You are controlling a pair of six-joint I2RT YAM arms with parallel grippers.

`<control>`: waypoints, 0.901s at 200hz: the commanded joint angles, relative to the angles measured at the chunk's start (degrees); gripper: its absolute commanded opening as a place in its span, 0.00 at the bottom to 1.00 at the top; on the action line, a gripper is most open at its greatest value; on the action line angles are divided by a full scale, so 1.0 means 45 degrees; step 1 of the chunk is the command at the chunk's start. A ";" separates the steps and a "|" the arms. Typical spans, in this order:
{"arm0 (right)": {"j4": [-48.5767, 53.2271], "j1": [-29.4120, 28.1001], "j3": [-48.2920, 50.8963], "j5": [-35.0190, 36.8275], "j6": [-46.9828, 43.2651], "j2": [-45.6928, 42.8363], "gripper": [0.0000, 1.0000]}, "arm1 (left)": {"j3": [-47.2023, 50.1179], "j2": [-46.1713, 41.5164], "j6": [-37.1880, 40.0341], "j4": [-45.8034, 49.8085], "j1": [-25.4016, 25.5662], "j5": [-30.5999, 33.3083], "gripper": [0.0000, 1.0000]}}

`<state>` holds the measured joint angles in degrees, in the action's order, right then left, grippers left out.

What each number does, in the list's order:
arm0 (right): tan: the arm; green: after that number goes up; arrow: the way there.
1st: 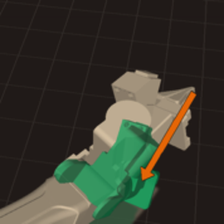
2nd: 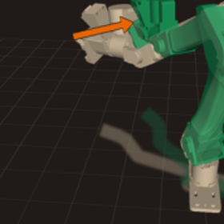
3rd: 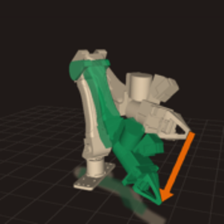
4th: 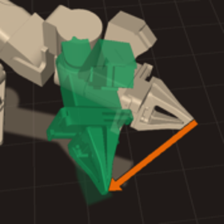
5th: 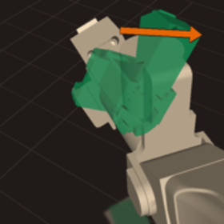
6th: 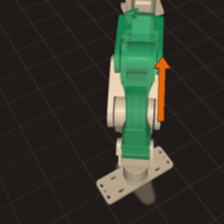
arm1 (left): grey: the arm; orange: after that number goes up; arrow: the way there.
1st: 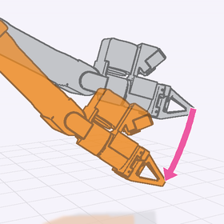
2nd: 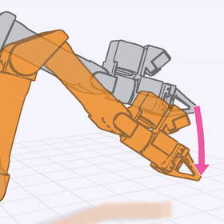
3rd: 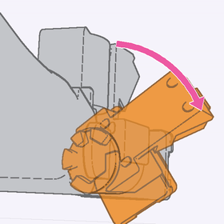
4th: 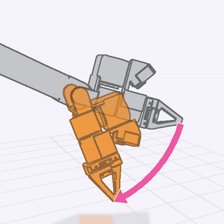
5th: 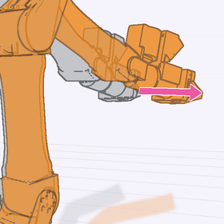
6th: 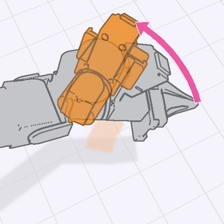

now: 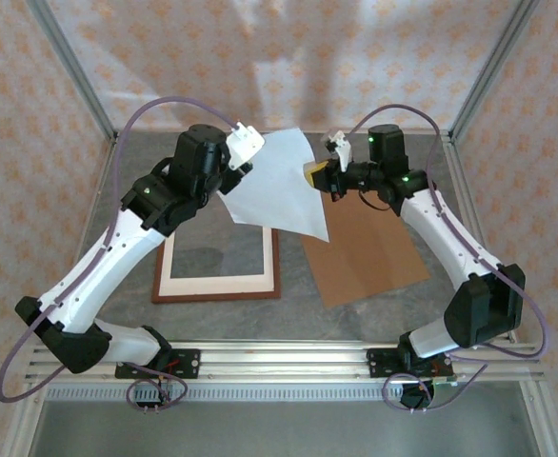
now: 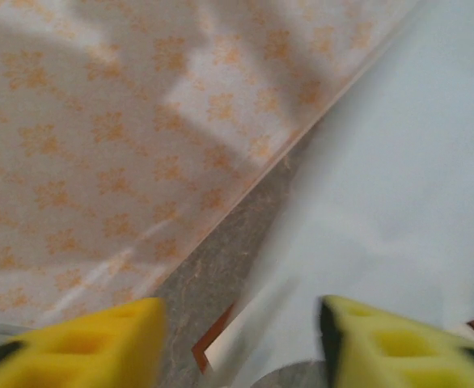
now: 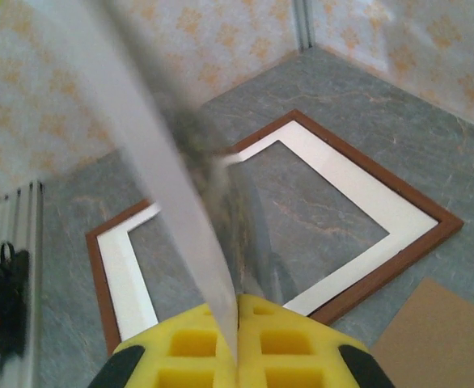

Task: Put the photo into the frame

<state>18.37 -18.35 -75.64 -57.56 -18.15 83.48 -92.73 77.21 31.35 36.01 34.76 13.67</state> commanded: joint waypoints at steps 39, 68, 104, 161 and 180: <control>-0.0857 -0.1438 -0.1600 0.1093 0.7481 0.0991 0.00 | 0.0021 -0.0768 -0.1365 -0.3342 -0.0568 0.6924 1.00; -0.2185 -0.2788 -0.2268 0.0974 0.9779 0.2294 0.00 | 0.0424 -0.1839 -0.1071 -0.4735 -0.0949 0.8306 1.00; -0.3006 -0.3805 -0.3124 0.0577 1.1420 0.4504 0.00 | 0.1504 -0.3363 -0.1689 -0.5468 -0.0984 0.7877 1.00; -0.2196 -0.4581 -0.5432 0.0405 1.1743 0.5916 0.00 | 0.1780 -0.3525 -0.2557 -0.4666 -0.0993 0.7651 1.00; -0.1787 -0.4788 -0.6857 0.0355 1.1718 0.6074 0.00 | 0.1670 -0.3487 -0.2720 -0.4611 -0.0989 0.7567 1.00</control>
<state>10.13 -37.95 -96.68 -54.87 33.93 112.46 -85.62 60.97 22.11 14.24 30.59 47.37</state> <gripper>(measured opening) 0.047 0.998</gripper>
